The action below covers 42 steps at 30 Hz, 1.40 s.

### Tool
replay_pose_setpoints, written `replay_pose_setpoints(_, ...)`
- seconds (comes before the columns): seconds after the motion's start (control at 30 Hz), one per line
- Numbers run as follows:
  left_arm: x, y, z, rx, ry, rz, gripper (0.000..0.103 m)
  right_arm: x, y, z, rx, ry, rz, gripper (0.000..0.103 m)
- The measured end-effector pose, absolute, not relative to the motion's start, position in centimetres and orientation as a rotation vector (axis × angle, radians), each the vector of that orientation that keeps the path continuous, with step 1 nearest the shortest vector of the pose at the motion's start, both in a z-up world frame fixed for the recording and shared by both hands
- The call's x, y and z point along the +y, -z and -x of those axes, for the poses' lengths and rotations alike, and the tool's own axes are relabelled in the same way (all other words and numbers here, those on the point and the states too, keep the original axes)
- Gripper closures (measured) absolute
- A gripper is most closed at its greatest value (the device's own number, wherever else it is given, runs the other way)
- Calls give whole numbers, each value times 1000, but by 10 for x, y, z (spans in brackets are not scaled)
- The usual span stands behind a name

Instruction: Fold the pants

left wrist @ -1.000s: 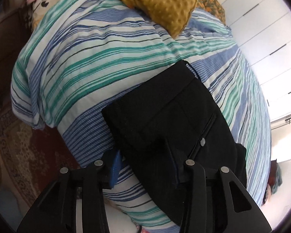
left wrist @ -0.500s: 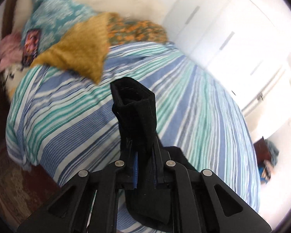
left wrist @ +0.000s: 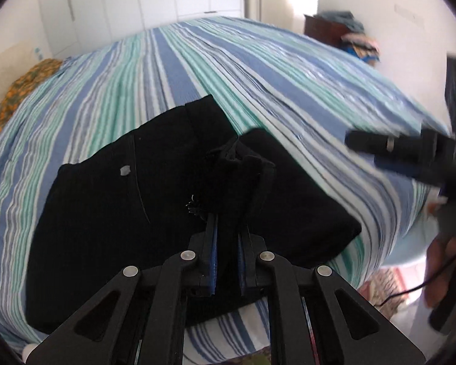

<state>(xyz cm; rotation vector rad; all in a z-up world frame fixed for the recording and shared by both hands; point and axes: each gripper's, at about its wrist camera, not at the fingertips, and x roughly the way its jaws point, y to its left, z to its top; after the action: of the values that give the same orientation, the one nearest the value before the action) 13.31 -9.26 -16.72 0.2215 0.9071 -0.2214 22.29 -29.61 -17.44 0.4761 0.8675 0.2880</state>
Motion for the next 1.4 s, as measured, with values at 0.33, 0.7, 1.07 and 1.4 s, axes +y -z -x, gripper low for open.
replay_pose_setpoints(0.33,-68,109,-127,857,256,-30,95,-346,179,-229,819,-436,-879,6)
replay_pose_setpoints(0.7,-90,136,-121,956,375,-36,66,-350,194,-238,827,-653,-1108,6)
replay_pose_setpoints(1.07,68,115,-98,875,10,246,65,-280,190,-284,1103,-1008,-917,22)
replay_pose_setpoints(1.4,67,131,-83,894,1,253,65,-224,212,-306,1408,-948,-615,46)
